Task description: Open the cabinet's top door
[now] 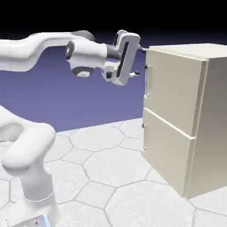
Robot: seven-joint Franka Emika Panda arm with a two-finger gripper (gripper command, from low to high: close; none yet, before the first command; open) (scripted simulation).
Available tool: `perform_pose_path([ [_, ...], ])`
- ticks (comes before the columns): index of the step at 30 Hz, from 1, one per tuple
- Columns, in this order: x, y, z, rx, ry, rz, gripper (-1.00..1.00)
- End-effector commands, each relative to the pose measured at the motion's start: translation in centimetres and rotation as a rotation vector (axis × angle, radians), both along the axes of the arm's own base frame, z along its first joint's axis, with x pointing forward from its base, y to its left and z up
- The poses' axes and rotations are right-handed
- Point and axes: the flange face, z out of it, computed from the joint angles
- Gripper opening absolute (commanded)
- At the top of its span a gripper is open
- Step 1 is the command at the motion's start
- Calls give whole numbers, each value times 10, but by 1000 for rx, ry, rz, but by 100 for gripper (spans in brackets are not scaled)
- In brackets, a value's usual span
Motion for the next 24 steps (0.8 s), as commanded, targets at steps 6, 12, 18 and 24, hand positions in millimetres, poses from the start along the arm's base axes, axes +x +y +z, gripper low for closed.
perform_pose_path([
  [6,4,29,-12,267,-75,-35,0],
  [12,14,59,-34,534,-133,-57,0],
  [18,29,88,-67,801,-174,-73,0],
  [24,49,112,-111,1070,-198,-93,0],
])
